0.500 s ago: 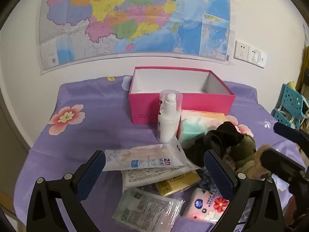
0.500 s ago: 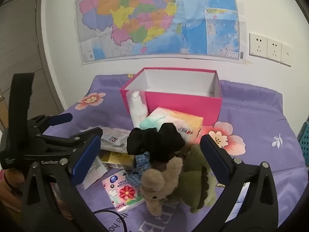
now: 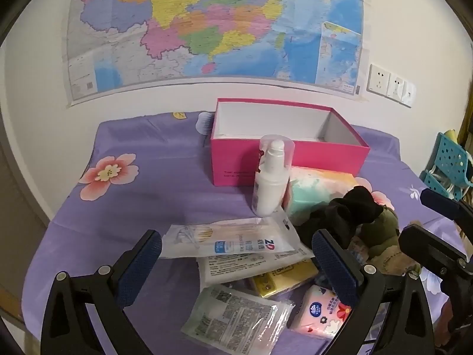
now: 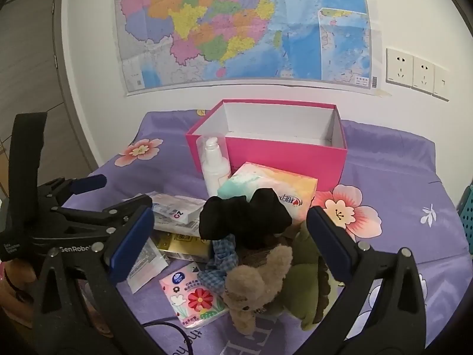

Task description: Organize soft objects

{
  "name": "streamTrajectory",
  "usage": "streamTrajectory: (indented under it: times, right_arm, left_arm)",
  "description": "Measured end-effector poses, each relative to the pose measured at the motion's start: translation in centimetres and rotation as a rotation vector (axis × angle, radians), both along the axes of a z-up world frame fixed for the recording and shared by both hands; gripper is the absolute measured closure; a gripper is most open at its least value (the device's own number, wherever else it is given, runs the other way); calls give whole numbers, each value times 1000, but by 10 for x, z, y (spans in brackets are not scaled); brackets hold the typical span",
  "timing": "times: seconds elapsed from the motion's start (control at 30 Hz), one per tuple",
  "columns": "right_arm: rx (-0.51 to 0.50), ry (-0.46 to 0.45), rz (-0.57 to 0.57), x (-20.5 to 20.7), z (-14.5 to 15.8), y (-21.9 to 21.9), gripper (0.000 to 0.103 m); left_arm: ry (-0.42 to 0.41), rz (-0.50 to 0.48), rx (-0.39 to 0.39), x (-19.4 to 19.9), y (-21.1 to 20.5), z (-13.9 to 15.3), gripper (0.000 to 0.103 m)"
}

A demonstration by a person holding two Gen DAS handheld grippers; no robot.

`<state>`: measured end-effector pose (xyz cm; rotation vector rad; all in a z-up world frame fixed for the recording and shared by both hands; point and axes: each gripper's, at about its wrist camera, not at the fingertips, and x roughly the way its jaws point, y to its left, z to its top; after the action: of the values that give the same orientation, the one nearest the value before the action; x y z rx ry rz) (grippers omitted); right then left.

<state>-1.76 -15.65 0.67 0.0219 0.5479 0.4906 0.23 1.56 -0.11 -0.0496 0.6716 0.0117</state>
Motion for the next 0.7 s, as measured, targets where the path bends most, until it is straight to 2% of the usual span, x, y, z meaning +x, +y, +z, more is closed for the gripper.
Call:
streamTrajectory:
  times: [0.7]
  right_arm:
    - [-13, 4, 18, 3, 2, 13, 0]
  left_arm:
    - [-8, 1, 1, -2, 0, -1, 0]
